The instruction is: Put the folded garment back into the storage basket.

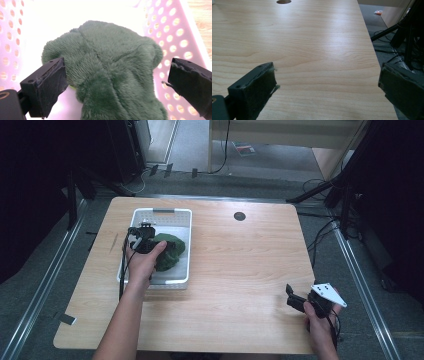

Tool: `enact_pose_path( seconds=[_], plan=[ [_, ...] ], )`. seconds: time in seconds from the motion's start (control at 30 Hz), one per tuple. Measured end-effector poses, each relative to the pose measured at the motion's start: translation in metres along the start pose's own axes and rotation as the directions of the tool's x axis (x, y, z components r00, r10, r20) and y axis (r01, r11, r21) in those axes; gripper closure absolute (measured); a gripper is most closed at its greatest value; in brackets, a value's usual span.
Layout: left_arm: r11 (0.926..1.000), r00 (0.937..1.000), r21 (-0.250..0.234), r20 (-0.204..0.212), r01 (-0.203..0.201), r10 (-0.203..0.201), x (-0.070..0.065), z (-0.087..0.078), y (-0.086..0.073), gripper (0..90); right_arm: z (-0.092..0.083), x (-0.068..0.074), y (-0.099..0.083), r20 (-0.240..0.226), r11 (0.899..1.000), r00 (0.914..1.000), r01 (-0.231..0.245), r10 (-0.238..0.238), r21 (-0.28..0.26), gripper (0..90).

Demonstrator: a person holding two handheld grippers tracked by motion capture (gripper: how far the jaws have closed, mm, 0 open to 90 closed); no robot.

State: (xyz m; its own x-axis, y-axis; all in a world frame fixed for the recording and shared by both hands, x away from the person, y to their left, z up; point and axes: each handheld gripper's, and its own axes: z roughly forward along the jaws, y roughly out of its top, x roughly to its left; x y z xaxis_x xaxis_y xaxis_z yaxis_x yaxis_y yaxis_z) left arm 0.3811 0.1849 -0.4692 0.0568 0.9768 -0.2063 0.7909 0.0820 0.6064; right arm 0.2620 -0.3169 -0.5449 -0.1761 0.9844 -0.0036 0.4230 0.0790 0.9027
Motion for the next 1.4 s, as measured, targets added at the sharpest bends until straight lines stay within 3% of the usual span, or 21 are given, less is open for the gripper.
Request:
enact_pose_path(
  seconds=[0.3,0.57,0.87,1.13,1.27,1.4],
  plan=[
    [0.9946,0.9998,-0.103,0.021,0.010,-0.008,0.001,-0.025,0.001,2.9,0.000,0.000,0.000,0.000,1.000,1.0000,0.000,0.000,-0.001,1.6],
    [0.9804,0.9990,-0.197,0.041,-0.006,0.014,0.003,-0.046,-0.004,2.1,0.000,0.000,0.000,0.000,1.000,1.0000,0.000,0.000,-0.001,1.7],
    [0.9473,0.9974,-0.320,0.066,-0.005,0.028,0.013,-0.070,-0.017,2.0,0.000,0.000,0.000,0.002,1.000,1.0000,0.001,-0.001,0.000,1.7],
    [0.9198,0.9975,-0.392,0.067,0.005,0.023,0.036,-0.085,-0.037,2.0,0.000,0.000,0.000,0.003,1.000,1.0000,0.004,-0.004,-0.002,1.7],
    [0.9023,0.9981,-0.431,0.057,0.004,0.023,0.048,-0.091,-0.049,2.0,0.000,0.001,0.000,0.005,1.000,1.0000,0.006,-0.006,-0.002,1.7],
    [0.8930,0.9981,-0.450,0.061,0.018,0.010,0.063,-0.096,-0.061,2.0,0.000,0.001,0.000,0.006,1.000,1.0000,0.006,-0.006,-0.001,1.7]
  ],
)
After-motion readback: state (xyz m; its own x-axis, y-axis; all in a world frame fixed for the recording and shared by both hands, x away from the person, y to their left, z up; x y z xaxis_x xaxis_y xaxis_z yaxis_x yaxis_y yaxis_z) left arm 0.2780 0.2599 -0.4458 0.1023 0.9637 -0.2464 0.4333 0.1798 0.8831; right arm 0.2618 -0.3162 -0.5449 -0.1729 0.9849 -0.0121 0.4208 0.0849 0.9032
